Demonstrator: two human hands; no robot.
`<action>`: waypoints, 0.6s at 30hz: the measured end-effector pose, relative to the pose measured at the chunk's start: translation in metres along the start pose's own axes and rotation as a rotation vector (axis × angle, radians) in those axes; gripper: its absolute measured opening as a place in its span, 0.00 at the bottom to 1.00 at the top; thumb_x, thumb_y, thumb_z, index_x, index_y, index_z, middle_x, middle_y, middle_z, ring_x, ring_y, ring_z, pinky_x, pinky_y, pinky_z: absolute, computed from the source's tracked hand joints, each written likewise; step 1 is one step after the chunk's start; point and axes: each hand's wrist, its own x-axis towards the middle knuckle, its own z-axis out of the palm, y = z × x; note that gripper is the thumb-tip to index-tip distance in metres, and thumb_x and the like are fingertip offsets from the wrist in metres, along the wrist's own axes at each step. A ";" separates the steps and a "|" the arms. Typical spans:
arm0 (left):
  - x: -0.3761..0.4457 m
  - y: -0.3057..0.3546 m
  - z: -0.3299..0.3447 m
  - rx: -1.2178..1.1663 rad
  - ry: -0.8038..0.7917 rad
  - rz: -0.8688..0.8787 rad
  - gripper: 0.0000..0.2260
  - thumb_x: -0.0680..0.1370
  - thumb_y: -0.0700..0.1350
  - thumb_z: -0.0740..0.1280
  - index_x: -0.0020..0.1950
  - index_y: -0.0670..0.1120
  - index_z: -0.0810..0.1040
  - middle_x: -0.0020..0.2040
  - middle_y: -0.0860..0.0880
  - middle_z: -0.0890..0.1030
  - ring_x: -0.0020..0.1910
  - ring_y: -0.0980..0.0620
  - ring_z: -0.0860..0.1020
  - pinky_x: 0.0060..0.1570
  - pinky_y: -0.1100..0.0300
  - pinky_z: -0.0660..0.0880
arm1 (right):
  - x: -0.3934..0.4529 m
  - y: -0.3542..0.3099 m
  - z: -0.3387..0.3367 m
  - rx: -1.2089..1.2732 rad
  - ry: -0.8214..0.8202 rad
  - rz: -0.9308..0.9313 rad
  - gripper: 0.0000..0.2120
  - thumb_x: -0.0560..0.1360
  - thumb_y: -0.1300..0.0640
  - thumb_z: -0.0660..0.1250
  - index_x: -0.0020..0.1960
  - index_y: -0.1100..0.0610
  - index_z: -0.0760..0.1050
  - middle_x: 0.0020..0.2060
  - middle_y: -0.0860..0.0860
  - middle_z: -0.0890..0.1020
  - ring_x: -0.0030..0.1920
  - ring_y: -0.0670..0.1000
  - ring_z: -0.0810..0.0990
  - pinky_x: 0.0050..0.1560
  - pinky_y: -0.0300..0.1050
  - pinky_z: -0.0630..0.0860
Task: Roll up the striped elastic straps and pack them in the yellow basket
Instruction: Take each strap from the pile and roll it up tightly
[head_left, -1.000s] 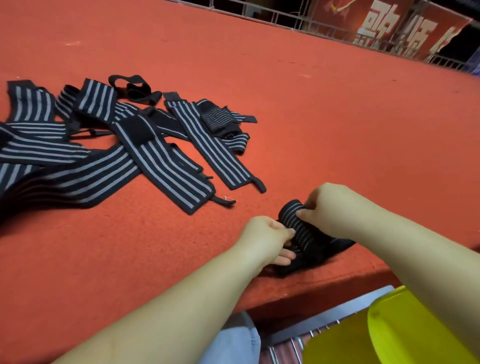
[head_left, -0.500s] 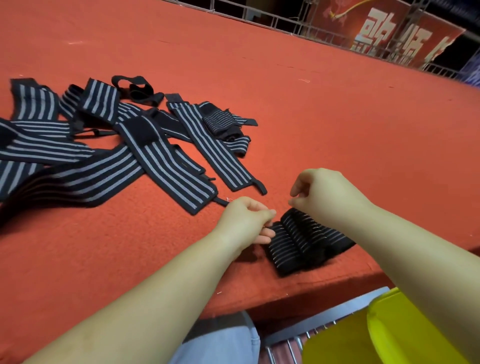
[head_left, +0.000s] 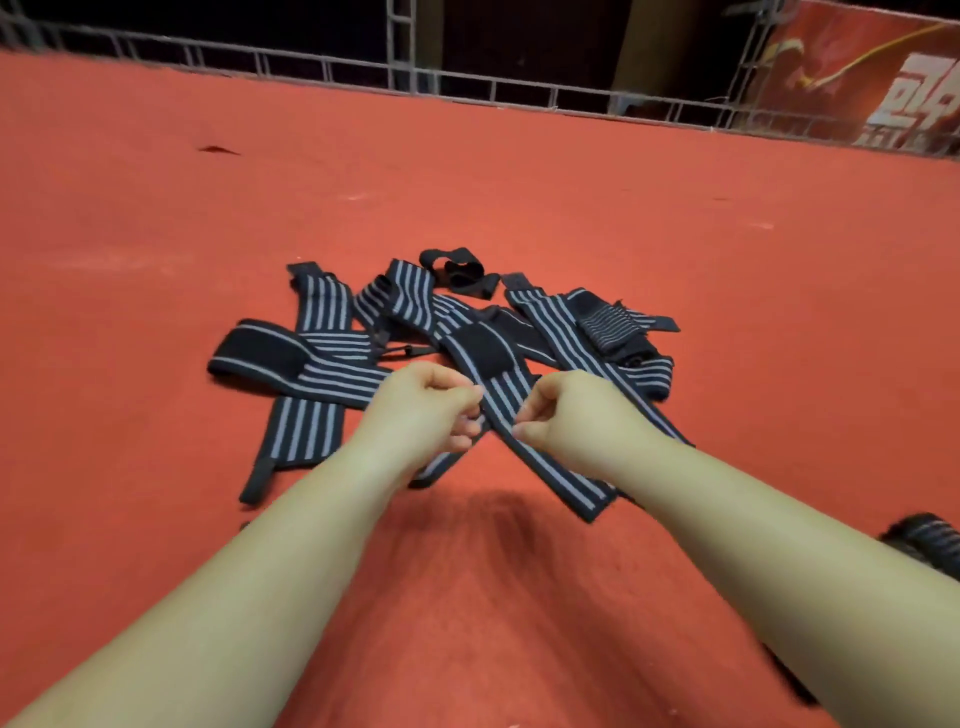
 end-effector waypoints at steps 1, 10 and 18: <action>0.004 0.001 -0.017 0.019 0.038 0.007 0.07 0.77 0.39 0.65 0.39 0.45 0.73 0.34 0.48 0.76 0.31 0.54 0.76 0.30 0.66 0.75 | 0.008 -0.011 0.007 0.011 -0.001 -0.015 0.03 0.72 0.56 0.70 0.41 0.53 0.77 0.36 0.47 0.78 0.39 0.47 0.75 0.41 0.39 0.69; 0.046 -0.038 -0.107 -0.101 0.146 -0.191 0.06 0.78 0.37 0.63 0.43 0.45 0.76 0.41 0.47 0.78 0.38 0.53 0.75 0.40 0.64 0.72 | 0.088 -0.072 0.076 0.173 0.003 -0.053 0.02 0.74 0.57 0.67 0.44 0.53 0.79 0.40 0.45 0.79 0.44 0.45 0.77 0.46 0.37 0.70; 0.104 -0.068 -0.088 -0.579 0.038 -0.543 0.13 0.81 0.38 0.58 0.64 0.38 0.70 0.66 0.35 0.72 0.66 0.40 0.71 0.57 0.54 0.70 | 0.159 -0.052 0.109 -0.130 -0.182 0.076 0.19 0.75 0.56 0.67 0.65 0.57 0.72 0.63 0.53 0.77 0.62 0.53 0.75 0.62 0.44 0.71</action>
